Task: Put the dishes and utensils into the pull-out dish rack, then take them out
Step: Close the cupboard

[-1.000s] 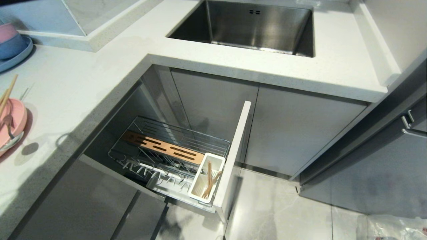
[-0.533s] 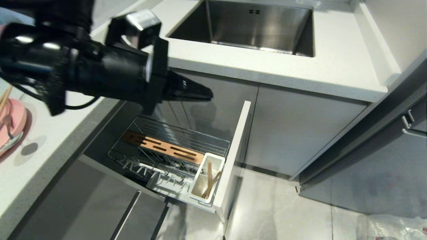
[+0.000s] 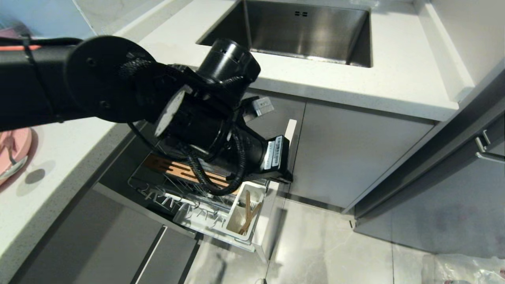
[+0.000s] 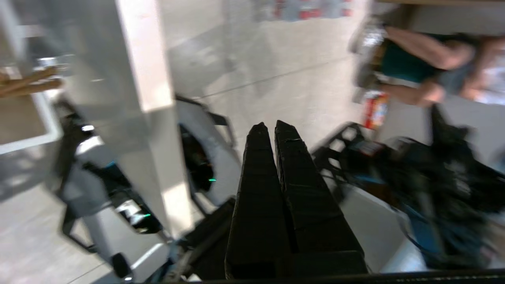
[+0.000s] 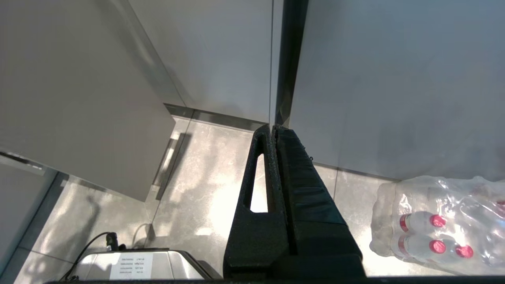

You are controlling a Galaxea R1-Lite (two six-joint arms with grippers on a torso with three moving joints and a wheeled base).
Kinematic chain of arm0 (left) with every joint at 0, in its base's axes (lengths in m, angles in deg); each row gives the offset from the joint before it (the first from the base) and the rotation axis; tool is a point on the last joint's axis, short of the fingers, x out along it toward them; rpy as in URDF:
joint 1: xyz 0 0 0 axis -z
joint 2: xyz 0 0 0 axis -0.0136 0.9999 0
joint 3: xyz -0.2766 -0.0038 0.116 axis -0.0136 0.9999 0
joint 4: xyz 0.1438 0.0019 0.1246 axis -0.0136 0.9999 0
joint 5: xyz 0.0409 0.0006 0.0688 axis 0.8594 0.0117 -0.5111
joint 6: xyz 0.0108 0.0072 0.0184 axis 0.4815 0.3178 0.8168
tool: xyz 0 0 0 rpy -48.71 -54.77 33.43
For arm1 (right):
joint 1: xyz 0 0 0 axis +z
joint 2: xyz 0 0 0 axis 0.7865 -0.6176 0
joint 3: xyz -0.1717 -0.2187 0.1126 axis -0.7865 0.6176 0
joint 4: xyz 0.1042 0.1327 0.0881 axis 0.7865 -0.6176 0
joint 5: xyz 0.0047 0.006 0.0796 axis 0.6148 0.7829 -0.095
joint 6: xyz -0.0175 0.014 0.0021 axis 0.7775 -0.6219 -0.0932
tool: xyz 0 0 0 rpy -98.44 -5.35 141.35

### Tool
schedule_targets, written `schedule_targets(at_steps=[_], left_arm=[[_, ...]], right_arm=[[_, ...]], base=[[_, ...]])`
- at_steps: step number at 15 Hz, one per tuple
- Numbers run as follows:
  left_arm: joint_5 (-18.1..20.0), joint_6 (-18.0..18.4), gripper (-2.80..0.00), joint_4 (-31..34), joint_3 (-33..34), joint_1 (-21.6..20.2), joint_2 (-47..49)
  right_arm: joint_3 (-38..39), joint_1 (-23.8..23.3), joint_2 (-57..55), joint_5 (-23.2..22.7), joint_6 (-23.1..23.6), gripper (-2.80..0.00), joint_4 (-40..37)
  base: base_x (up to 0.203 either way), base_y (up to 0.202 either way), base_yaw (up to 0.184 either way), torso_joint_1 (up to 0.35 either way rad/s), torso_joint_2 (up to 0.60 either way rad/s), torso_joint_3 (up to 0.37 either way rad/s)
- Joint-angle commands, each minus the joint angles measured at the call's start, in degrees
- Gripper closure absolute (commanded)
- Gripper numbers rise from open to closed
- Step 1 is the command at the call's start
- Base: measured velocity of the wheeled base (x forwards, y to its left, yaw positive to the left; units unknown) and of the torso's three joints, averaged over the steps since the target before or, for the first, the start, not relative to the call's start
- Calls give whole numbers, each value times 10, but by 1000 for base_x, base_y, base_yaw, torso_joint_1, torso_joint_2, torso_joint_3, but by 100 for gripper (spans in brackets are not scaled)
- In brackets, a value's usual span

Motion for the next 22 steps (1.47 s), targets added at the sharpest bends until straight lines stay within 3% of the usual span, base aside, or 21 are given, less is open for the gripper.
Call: schedule_targets(at_steps=[1,7,12,17,22], left_arm=[[-39,-2,0,4,-5,11,34],[-177,-8,0,6,-25,23,80],[-260,-7,0,6,-28,24,74],[-404,-5,0,6,-26,19,64],[-534,7,0,8,-21,-15,60]], right_arm=[[1,1,0,0,0,0,0],[1,0,0,0,0,0,0],[1,0,0,0,-1,0,0],[1,0,0,0,0,0,0],[1,0,0,0,0,0,0]], base=[[0,0,0,0,0,0],[0,0,0,0,0,0],[0,0,0,0,0,0],[0,0,0,0,0,0],[0,0,0,0,0,0]])
